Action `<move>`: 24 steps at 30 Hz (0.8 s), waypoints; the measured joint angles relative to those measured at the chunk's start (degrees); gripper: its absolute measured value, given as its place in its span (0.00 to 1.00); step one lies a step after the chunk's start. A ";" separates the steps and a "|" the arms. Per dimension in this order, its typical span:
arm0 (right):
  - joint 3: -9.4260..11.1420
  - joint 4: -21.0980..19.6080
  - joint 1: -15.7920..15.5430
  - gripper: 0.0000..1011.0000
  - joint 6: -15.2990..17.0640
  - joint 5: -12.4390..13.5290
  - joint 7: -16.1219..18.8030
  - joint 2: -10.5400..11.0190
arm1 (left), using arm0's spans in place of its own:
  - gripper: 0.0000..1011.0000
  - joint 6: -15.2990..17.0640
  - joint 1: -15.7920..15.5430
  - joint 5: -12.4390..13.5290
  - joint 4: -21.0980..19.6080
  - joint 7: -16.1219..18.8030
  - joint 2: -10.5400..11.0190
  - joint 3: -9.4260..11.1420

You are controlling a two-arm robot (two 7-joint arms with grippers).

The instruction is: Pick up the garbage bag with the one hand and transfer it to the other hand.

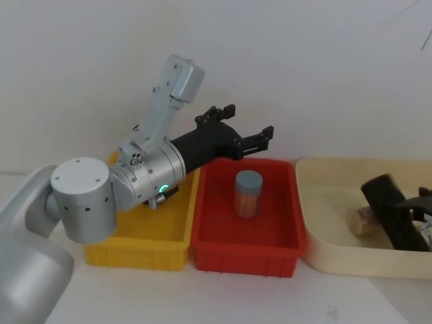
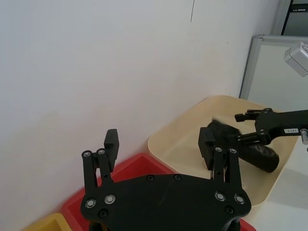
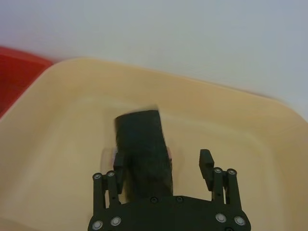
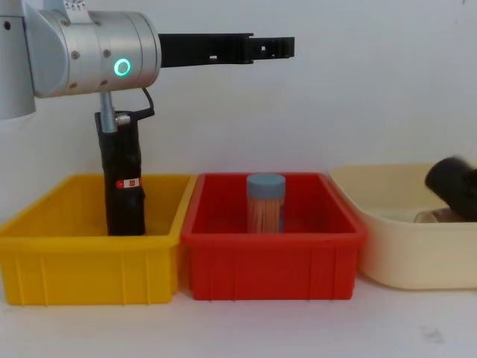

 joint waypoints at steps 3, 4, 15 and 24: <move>0.10 -0.14 -0.17 0.97 0.57 -0.10 -0.09 0.25 | 0.99 0.00 0.00 0.00 0.00 0.00 -0.01 0.00; 0.17 -0.20 -0.25 0.99 0.81 -0.13 -0.13 0.35 | 0.99 0.00 0.00 0.00 0.00 0.00 0.00 0.00; 0.32 -0.43 -0.56 0.99 1.94 -0.30 -0.34 0.80 | 0.99 0.00 0.00 0.00 0.00 0.00 0.00 0.00; 0.38 -0.51 -0.66 0.99 2.36 -0.35 -0.39 0.98 | 0.99 0.00 0.00 0.00 0.00 0.00 0.00 0.00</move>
